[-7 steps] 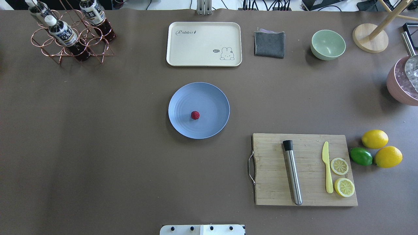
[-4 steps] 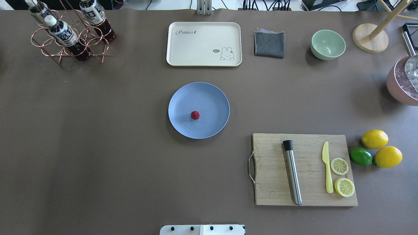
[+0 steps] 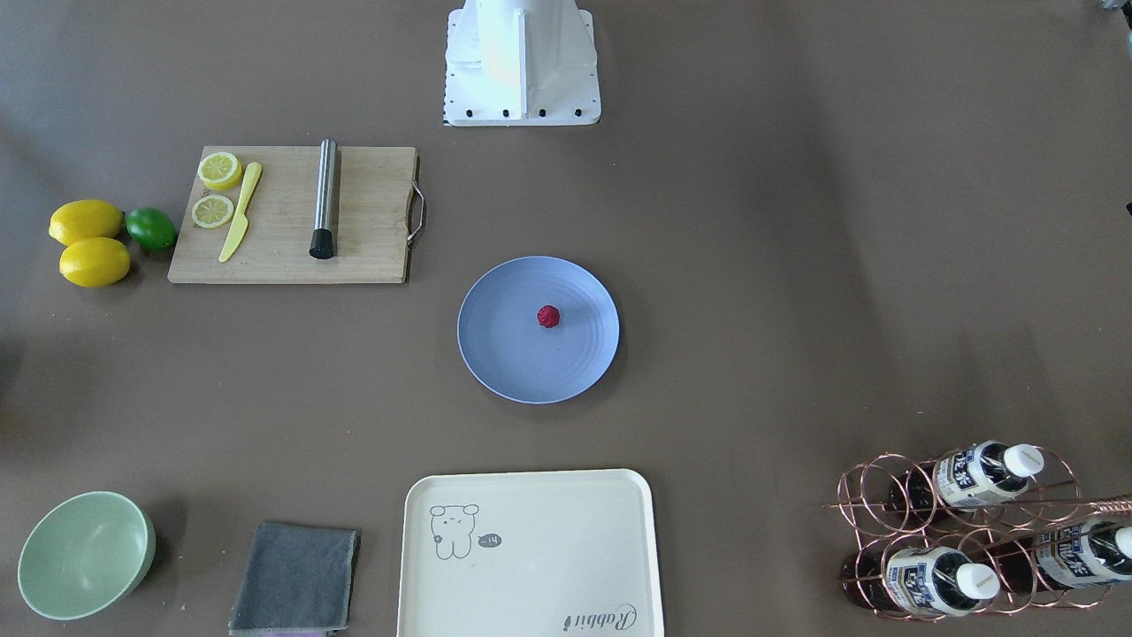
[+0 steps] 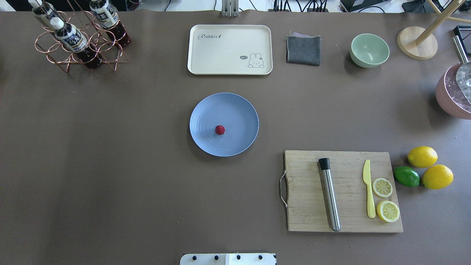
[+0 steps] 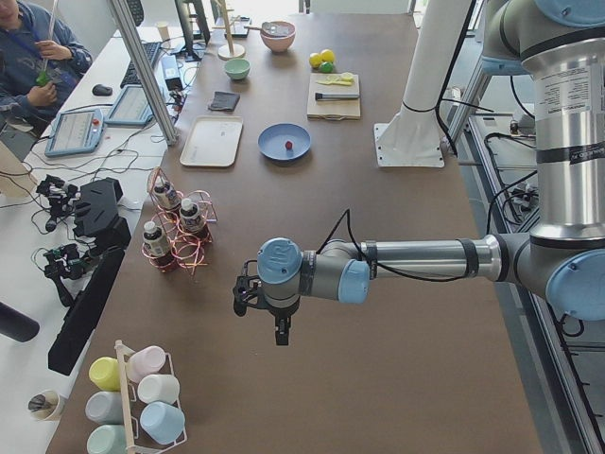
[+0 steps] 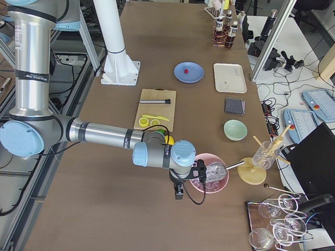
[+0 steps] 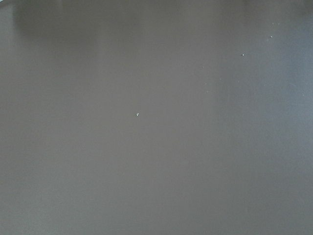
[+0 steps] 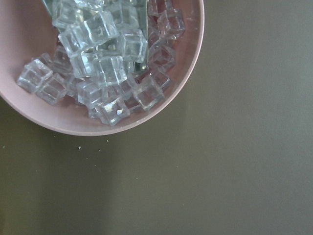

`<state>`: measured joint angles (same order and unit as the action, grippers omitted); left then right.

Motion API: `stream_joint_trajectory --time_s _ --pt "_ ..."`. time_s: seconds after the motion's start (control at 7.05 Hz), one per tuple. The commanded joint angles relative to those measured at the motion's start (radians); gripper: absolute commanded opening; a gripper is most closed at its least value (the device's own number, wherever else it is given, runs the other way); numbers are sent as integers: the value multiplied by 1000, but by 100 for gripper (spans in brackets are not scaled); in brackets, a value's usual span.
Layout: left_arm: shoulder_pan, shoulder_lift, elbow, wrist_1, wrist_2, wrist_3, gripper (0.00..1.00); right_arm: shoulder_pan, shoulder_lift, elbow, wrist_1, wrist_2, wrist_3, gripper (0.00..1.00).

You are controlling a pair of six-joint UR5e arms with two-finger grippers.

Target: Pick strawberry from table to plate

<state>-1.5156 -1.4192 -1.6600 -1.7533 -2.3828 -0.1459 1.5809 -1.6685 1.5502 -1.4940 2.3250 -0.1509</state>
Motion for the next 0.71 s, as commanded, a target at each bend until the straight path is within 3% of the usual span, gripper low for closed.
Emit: stream_joint_trajectory --time_s 0.0,0.57 --pt "0 -3 2 0 1 0 99 -1 0 1 1 0 -1 100" --pt "0 -6 28 3 1 -1 99 -1 9 7 3 -1 -1 100"
